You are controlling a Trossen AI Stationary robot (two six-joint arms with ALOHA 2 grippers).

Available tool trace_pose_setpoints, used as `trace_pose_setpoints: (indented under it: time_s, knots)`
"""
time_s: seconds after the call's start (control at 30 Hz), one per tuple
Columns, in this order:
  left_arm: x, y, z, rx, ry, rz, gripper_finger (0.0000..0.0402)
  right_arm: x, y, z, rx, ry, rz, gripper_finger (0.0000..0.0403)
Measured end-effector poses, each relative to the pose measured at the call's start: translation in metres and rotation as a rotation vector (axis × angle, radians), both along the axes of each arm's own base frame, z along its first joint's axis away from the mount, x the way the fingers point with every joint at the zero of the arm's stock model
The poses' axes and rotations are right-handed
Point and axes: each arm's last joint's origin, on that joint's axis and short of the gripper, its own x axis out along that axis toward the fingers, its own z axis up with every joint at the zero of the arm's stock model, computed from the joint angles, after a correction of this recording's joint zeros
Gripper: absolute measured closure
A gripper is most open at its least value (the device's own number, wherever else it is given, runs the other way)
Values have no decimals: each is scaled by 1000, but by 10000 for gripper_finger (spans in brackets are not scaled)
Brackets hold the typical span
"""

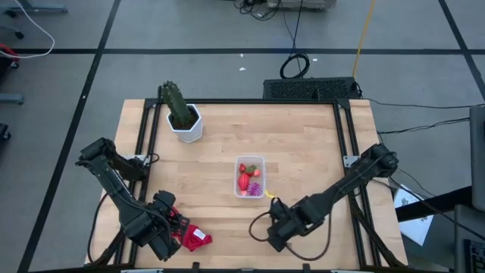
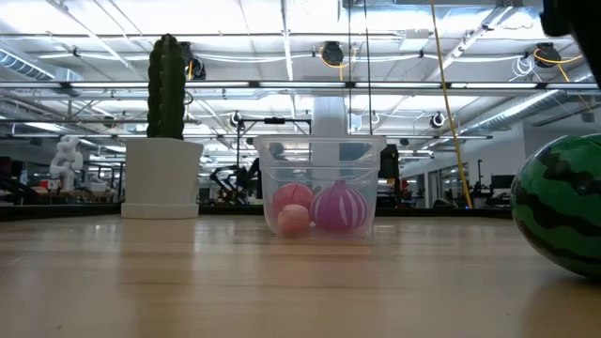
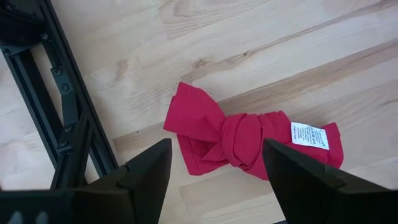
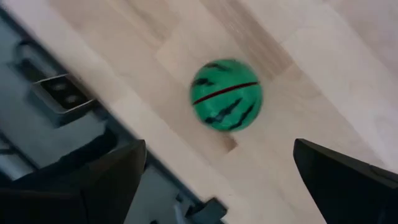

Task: Pick and placing Produce into tupperware
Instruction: Put the green watermelon into the transparent bin

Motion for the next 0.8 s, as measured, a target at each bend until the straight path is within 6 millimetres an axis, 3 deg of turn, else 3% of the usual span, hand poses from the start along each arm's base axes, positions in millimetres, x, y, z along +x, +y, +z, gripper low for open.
trace_pose_setpoints:
  time_s: [0.47, 0.8]
  knots:
    - [1, 1, 0, 26, -20, -46, 149, 21, -5, -36, -22, 81, -51, 3]
    - [1, 1, 0, 27, -18, -60, 149, 25, -10, -39, -31, 86, -71, 3]
